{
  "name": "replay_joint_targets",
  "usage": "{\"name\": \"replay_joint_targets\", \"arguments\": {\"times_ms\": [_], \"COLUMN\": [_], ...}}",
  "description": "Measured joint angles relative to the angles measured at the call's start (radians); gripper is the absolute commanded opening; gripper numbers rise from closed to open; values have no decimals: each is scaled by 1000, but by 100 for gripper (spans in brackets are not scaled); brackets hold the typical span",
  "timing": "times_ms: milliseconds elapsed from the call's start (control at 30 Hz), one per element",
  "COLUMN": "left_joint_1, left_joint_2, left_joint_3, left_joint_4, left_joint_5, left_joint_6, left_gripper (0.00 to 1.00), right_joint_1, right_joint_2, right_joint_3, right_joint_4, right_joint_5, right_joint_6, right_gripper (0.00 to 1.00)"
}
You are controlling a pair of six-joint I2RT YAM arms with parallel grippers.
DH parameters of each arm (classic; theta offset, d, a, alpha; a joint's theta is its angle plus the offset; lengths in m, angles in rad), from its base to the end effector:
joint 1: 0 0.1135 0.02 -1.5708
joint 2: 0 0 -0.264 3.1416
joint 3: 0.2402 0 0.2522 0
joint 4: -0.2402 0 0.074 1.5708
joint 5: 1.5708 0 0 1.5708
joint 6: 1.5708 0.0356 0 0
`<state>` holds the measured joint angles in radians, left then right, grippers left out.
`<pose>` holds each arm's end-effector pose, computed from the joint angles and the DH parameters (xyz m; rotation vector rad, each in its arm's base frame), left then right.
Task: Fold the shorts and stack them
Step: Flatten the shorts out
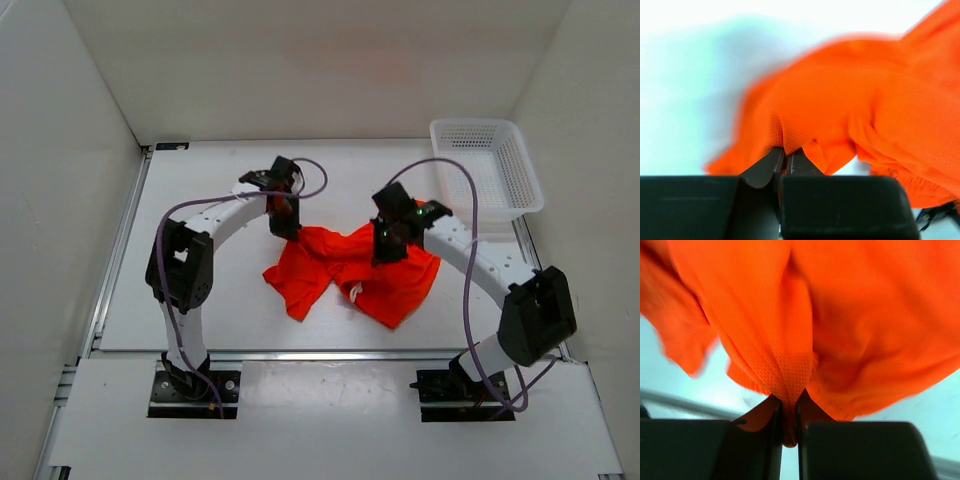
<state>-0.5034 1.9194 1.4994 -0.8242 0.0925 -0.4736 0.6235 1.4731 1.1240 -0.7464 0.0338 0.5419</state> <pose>0.3430 -0.1927 0.2129 0.0648 2.8762 -0.3400 0.2403 0.1713 0.2514 -0.0994 2.7065 0.3228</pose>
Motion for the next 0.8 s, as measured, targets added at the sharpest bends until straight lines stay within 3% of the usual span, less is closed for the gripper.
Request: {"name": "replay_joint_targets", "arguments": {"times_ms": [100, 267, 367, 467, 567, 633, 667, 700, 733, 767, 800], "left_joint_1": [76, 207, 246, 238, 228, 218, 216, 216, 216, 219, 221], "left_joint_2": [6, 61, 16, -132, -336, -465, -527, -587, -631, -664, -682], "left_joint_3": [188, 712, 867, 808, 586, 388, 268, 143, 23, -108, -218], "left_joint_4": [-75, -175, -160, -130, -90, -72, -40, -32, -27, -14, 0], "left_joint_5": [-22, -32, -3, 9, 32, 38, 28, 16, 3, -7, -14], "left_joint_6": [29, 55, 55, 55, 50, 42, 35, 21, 4, -24, -46], "left_gripper": [10, 10, 10, 10, 11, 45, 69, 87, 94, 100, 100], "right_joint_1": [-91, -194, -209, -177, -138, -101, -83, -68, -50, -34, -4], "right_joint_2": [123, 349, 343, 209, -7, -138, -188, -230, -267, -288, -301], "right_joint_3": [298, 980, 1166, 1080, 769, 540, 440, 344, 244, 164, 86], "right_joint_4": [-76, -149, -135, -86, 18, 85, 95, 105, 117, 114, 111], "right_joint_5": [46, 154, 174, 193, 192, 188, 201, 209, 223, 229, 238], "right_joint_6": [-69, -197, -254, -309, -343, -348, -348, -337, -327, -312, -293], "right_gripper": [0, 0, 0, 0, 0, 12, 32, 41, 53, 73, 78]}}
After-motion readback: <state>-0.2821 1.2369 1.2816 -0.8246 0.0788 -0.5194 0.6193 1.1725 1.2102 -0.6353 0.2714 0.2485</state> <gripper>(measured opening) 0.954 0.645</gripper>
